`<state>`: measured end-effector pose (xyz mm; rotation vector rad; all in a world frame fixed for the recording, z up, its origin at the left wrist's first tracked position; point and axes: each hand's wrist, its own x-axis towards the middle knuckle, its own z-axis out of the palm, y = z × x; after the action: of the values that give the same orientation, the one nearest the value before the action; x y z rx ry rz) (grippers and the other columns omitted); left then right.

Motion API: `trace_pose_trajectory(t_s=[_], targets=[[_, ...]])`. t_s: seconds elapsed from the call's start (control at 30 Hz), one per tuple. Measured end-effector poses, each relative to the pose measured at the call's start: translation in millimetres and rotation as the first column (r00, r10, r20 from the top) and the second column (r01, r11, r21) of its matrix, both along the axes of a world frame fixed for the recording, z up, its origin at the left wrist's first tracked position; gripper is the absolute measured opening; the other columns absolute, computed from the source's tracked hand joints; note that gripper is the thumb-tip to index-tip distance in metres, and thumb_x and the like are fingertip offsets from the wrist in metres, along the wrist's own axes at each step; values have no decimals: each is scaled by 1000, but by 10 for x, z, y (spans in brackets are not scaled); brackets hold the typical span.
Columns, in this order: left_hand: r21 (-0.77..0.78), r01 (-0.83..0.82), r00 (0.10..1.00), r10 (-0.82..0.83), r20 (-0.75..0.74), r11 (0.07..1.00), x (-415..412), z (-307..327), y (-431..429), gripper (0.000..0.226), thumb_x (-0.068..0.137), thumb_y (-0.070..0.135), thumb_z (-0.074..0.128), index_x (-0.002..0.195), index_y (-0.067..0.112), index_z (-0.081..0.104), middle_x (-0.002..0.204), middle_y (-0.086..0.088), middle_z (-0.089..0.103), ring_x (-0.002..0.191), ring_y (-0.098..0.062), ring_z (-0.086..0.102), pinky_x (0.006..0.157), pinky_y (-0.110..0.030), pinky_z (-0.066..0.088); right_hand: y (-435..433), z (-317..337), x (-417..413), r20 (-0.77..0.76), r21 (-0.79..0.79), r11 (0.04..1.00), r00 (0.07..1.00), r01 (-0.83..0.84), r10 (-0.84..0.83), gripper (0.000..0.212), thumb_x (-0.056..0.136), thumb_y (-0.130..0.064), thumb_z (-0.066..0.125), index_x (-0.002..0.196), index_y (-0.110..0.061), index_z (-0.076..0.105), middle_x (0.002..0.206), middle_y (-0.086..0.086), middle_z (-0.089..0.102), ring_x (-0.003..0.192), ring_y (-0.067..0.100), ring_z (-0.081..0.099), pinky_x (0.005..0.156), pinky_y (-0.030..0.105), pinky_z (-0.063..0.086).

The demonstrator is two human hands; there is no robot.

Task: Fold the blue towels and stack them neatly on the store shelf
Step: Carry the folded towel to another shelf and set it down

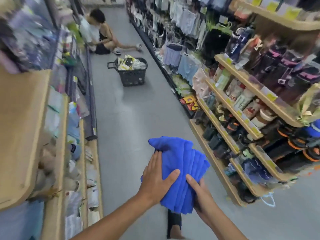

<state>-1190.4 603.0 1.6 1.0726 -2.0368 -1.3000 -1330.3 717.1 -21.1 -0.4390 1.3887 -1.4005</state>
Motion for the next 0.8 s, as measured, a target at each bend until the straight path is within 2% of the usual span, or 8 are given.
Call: trace_pose_trajectory(t_s=[0.17,0.23,0.37,0.43,0.53,0.67,0.8], targets=[[1,-317,948,317,-20,948,-78,140,-634,82,82,73,47,151,34,27,147,17,43,134,-5,45,106,-41,44,-1147,62,-373,39,-23,941,940,-337,338,42,95,-41,71,134,-29,60,139,9,63,128,30,61,96,38,56],[19,-439,898,439,-17,898,19,171,-861,87,81,75,47,153,32,25,150,14,42,138,-7,43,109,-43,42,-1601,79,-349,59,-20,889,887,-458,458,48,96,-41,71,138,-24,57,139,10,63,128,30,61,96,38,56],[4,-640,768,639,-50,769,351,200,-1337,87,84,73,49,155,30,24,154,11,39,143,-12,39,113,-47,39,-2525,96,-58,55,-26,738,736,-674,675,44,98,-39,68,139,-25,57,142,11,61,130,32,59,99,42,55],[-26,-715,699,713,-60,699,559,238,-1567,83,85,73,49,155,35,22,153,15,39,142,-11,40,111,-46,41,-2946,124,169,55,-28,664,662,-747,747,45,97,-40,70,138,-28,58,142,10,61,130,31,59,100,42,55],[-56,-798,603,796,-59,600,885,320,-1893,87,85,76,47,156,33,22,154,14,38,143,-11,39,112,-46,39,-3498,226,548,40,-51,551,549,-833,835,47,93,-44,73,135,-28,60,141,10,62,129,31,60,99,42,55],[-111,-871,479,878,20,478,1254,555,-2278,95,81,80,41,158,30,17,159,13,32,147,-9,32,115,-46,34,-4118,428,1019,10,-106,418,420,-902,908,63,91,-47,74,143,-20,52,143,13,60,130,34,58,105,53,50],[-171,-925,330,941,77,339,1579,946,-2554,100,77,82,36,159,28,14,162,7,27,150,-13,26,118,-46,30,-4667,746,1511,-5,-151,279,283,-948,959,68,86,-50,77,143,-21,54,141,10,62,130,31,60,102,47,53]])
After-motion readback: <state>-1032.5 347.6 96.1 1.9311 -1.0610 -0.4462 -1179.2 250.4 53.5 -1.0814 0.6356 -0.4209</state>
